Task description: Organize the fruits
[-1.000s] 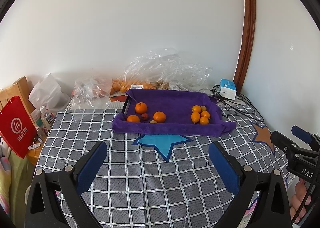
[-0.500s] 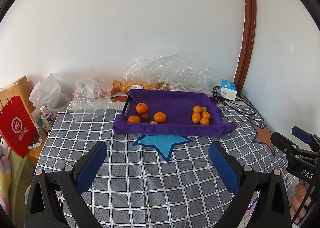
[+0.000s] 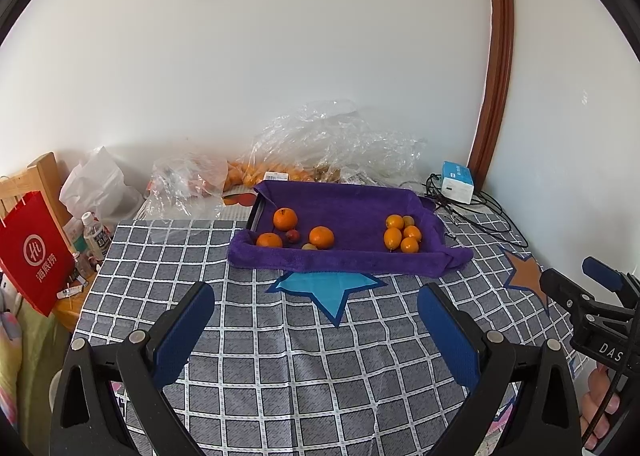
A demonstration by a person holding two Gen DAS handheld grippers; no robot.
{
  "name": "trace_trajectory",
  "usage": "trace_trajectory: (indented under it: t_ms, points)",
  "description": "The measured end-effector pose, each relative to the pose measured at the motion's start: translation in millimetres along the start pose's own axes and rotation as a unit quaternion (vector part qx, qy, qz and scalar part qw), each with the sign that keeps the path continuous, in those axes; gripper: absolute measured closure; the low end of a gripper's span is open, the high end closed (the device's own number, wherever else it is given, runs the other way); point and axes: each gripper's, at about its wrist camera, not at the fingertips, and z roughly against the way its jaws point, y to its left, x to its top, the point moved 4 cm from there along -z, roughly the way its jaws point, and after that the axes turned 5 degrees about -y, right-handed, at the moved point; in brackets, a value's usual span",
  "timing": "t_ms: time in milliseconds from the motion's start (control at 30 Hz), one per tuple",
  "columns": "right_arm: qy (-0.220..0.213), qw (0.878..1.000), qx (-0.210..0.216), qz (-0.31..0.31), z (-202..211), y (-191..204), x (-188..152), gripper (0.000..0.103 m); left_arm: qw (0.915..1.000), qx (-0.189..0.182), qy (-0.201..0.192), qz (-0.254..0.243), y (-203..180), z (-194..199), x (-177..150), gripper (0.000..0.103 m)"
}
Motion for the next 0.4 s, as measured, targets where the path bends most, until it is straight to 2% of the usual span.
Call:
trace_trajectory:
  t_ms: [400]
  points:
    - [-0.003,1.000,0.001,0.000,1.2,-1.6,1.8,0.006,1.0000,0.008,0.002,0.003,-1.2,-0.9,-1.3,0.001]
